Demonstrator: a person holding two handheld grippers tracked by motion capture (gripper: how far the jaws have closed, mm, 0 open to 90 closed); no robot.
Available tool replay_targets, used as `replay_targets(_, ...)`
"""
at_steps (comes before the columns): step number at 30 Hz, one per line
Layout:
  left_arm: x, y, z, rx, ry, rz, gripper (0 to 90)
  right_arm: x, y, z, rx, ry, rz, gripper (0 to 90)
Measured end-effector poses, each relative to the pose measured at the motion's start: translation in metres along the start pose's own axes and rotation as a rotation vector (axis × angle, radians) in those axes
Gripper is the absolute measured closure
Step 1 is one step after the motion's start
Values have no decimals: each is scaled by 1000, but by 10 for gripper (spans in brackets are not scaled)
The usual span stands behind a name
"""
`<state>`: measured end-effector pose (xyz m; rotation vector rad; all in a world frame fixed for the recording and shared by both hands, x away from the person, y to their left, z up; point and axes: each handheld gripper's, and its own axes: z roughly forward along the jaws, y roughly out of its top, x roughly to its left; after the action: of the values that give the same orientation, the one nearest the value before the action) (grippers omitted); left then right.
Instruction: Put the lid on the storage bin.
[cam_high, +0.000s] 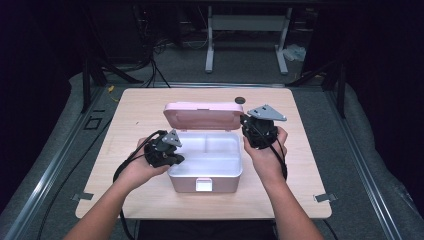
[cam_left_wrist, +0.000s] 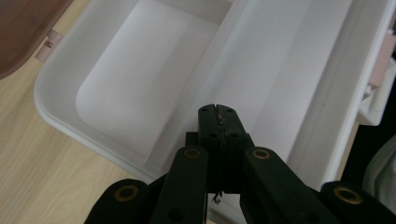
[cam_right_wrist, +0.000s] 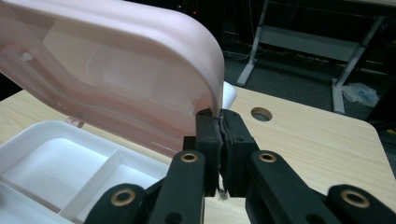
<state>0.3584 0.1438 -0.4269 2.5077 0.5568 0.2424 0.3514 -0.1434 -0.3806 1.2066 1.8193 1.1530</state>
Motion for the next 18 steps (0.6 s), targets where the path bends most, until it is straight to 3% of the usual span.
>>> replay_targets(6, 2, 1, -12, -11, -3, -17, 900, 0, -1, -1, 3, 3, -4, 867)
replay_targets(10, 5, -4, -19, -44, 9, -51, 900, 0, -2, -2, 1, 6, -5, 865)
replay_targets(14, 12, -12, -29, -107, 22, -124, 900, 1, -4, -4, -2, 10, -3, 863)
replay_targets(18, 26, -15, -44, -175, 71, -199, 900, 0, -6, -6, -2, 23, -6, 860)
